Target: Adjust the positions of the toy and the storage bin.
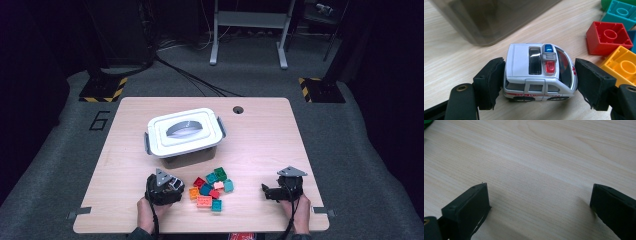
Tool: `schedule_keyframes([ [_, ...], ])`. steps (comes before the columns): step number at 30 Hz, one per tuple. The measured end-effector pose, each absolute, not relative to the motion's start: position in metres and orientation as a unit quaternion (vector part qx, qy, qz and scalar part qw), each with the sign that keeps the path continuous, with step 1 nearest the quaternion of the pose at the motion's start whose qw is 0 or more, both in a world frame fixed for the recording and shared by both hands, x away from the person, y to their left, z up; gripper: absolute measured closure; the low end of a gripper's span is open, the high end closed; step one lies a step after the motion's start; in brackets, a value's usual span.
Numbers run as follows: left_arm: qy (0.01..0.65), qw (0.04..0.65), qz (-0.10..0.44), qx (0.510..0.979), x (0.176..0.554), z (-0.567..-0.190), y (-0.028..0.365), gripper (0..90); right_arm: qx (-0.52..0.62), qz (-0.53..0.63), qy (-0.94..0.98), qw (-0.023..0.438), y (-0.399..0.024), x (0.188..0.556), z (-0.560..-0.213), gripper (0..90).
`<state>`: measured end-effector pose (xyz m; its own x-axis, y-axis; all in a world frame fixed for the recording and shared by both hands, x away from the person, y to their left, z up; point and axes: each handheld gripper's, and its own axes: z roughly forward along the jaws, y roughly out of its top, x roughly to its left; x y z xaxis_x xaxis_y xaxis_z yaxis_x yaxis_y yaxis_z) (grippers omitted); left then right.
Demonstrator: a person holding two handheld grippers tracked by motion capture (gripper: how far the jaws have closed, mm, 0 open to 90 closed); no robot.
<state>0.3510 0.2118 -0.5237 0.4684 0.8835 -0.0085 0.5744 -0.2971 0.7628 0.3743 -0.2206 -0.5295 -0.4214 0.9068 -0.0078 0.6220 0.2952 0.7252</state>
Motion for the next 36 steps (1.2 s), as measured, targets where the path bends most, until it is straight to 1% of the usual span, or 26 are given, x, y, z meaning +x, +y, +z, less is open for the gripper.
schedule_keyframes([
  [6, 0.477, 0.366, 0.219, 0.768, 0.348, -0.518, 0.224, 25.9, 0.493, 0.331, 0.775, 0.216, -0.221, 0.374, -0.530, 1.6],
  [13, 0.495, 0.370, 0.229, 0.752, 0.345, -0.512, 0.248, 25.8, 0.493, 0.331, 0.776, 0.215, -0.221, 0.374, -0.530, 1.6],
  [24, 0.539, 0.367, 0.250, 0.716, 0.342, -0.508, 0.297, 25.8, 0.490, 0.328, 0.779, 0.212, -0.222, 0.374, -0.529, 1.7],
  [31, 0.572, 0.359, 0.260, 0.690, 0.347, -0.510, 0.335, 25.8, 0.491, 0.330, 0.778, 0.212, -0.221, 0.375, -0.530, 1.7],
  [36, 0.588, 0.349, 0.259, 0.682, 0.351, -0.512, 0.352, 25.8, 0.490, 0.330, 0.778, 0.212, -0.222, 0.375, -0.530, 1.7],
])
